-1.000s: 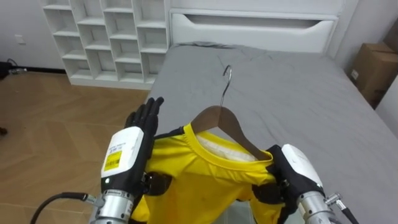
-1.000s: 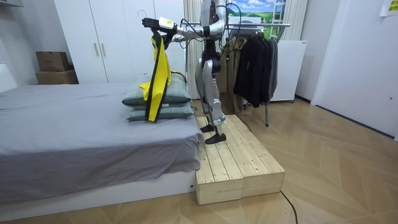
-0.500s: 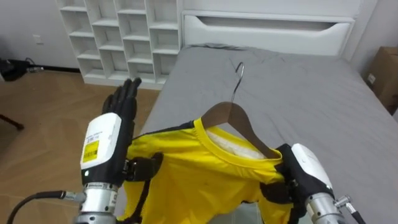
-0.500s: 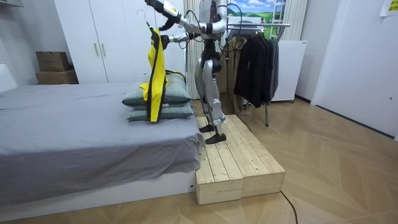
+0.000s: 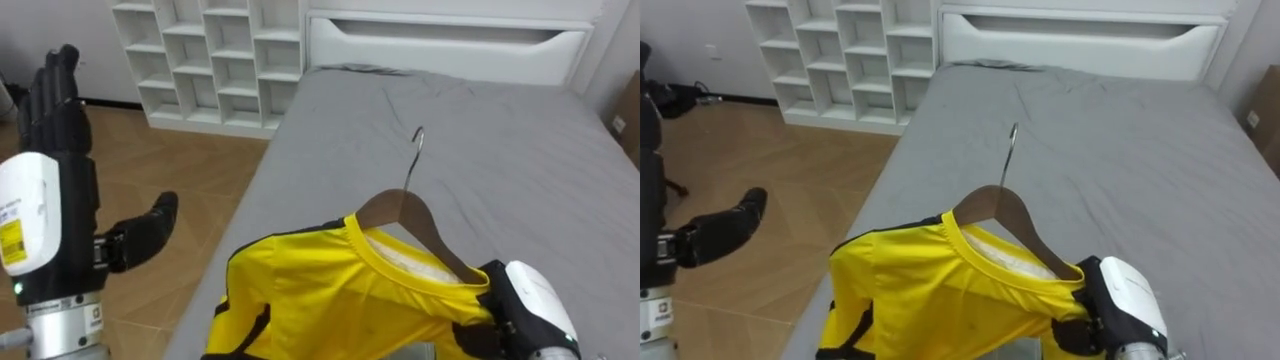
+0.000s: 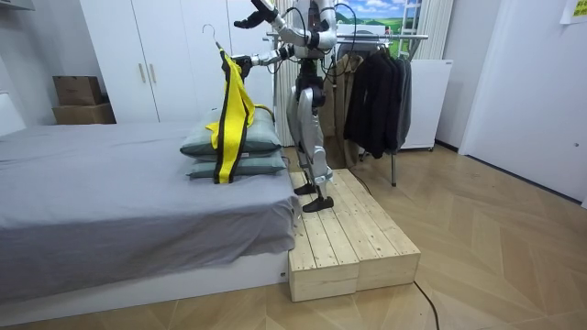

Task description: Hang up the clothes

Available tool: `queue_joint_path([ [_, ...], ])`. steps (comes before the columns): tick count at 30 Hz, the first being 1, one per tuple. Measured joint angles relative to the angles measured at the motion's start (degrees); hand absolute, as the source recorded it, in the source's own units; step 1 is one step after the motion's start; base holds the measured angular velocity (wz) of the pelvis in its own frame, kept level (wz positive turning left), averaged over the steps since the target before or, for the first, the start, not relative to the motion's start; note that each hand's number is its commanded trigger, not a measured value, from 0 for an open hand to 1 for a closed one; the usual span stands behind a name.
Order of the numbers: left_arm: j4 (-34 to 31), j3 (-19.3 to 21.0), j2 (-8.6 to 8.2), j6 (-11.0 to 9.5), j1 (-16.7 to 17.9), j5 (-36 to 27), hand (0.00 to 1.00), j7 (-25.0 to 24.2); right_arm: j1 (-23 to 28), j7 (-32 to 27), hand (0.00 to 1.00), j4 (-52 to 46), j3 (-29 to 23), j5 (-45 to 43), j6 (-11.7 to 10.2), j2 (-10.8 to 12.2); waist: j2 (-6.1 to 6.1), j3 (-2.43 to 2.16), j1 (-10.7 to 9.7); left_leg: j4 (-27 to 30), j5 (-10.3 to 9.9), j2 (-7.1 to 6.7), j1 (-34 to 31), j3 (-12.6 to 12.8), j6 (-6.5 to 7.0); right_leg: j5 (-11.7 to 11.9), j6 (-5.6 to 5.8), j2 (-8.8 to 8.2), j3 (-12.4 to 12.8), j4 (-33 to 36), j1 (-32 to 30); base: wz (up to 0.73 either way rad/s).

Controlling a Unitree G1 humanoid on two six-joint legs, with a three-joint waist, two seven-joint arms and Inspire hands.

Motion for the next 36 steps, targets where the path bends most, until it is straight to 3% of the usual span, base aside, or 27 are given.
queue_joint_path([
  [4, 1.0, 0.2, 0.01, 0.0, 2.9, -1.5, 0.0, 0.3, 0.7, 0.0, 1.0, 0.0, -0.8, 0.4, 0.0, -1.0, 0.43, 0.2, 0.7, -0.1, 0.0, -0.01, 0.6, 0.0, 0.01, 0.0, 0.01, -0.02, -0.1, 0.0, 0.5, 0.0],
  [9, 6.7, 1.6, -0.38, 0.0, 3.6, -5.3, 0.0, 0.3, 1.1, 0.0, 1.0, 0.0, -1.0, -0.2, 0.1, -1.1, 0.87, 0.32, 1.0, 0.0, 0.0, -0.05, 0.6, -0.5, 0.03, -0.1, 0.1, 0.11, -0.2, 0.1, 0.4, 0.05],
  [16, 21.9, 3.2, -0.66, 1.3, 5.5, -12.8, 0.0, 1.3, 1.2, 0.0, 1.0, -0.1, -2.0, -0.4, 1.5, -1.2, 1.21, 0.0, 1.0, -0.1, 0.0, -0.13, -0.1, -0.5, 0.09, -0.3, 0.12, 0.06, -0.1, 0.4, -0.5, 0.0],
  [23, 38.9, 4.2, -0.98, 2.3, 6.3, -21.5, 0.0, 1.3, 1.2, -0.2, 1.0, -0.1, -3.1, -0.1, 2.5, -1.2, 0.55, 0.19, 1.1, -0.5, 0.0, -0.12, 0.5, -0.4, 0.08, -0.3, 0.16, 0.01, 0.2, 0.1, 0.0, -0.03],
  [26, 45.8, 4.8, -1.56, 3.8, 7.5, -25.8, 0.0, 1.1, 1.3, -0.1, 1.0, -2.5, -3.3, -0.1, 4.7, -1.2, 0.52, 0.2, 1.2, -0.8, -0.1, -0.13, 0.4, 0.6, 0.12, -0.4, 0.23, 0.02, 1.1, 0.3, -0.4, -0.11],
  [29, 55.6, 4.8, -1.71, 4.8, 7.7, -26.0, 0.0, 0.0, 1.3, -0.1, 1.0, -4.2, -3.4, -0.1, 5.1, -1.2, 0.46, 0.19, 1.3, -0.8, -0.3, -0.13, 0.9, 0.9, 0.45, -0.4, 0.32, 0.04, 1.5, 0.3, 0.0, -0.06],
  [32, 60.9, 4.8, -2.39, 6.4, 8.4, -27.8, 0.0, -1.6, 1.3, -0.1, 1.0, -4.5, -3.5, -0.1, 5.2, -1.2, 0.22, 0.17, 1.0, -0.8, -0.5, -0.15, 0.7, 0.8, 0.76, -0.5, 0.44, 0.03, 1.5, 0.3, -0.3, 0.0],
  [36, 66.2, 5.9, -2.45, 6.7, 8.7, -30.4, 0.0, -3.7, 1.2, -0.1, 1.0, -4.6, -3.5, -0.4, 5.2, -1.2, -0.05, 0.09, 2.2, -0.9, -0.6, -0.21, 0.8, 0.7, 0.81, -0.5, 0.52, 0.01, 1.6, 0.5, -0.7, -0.02],
])
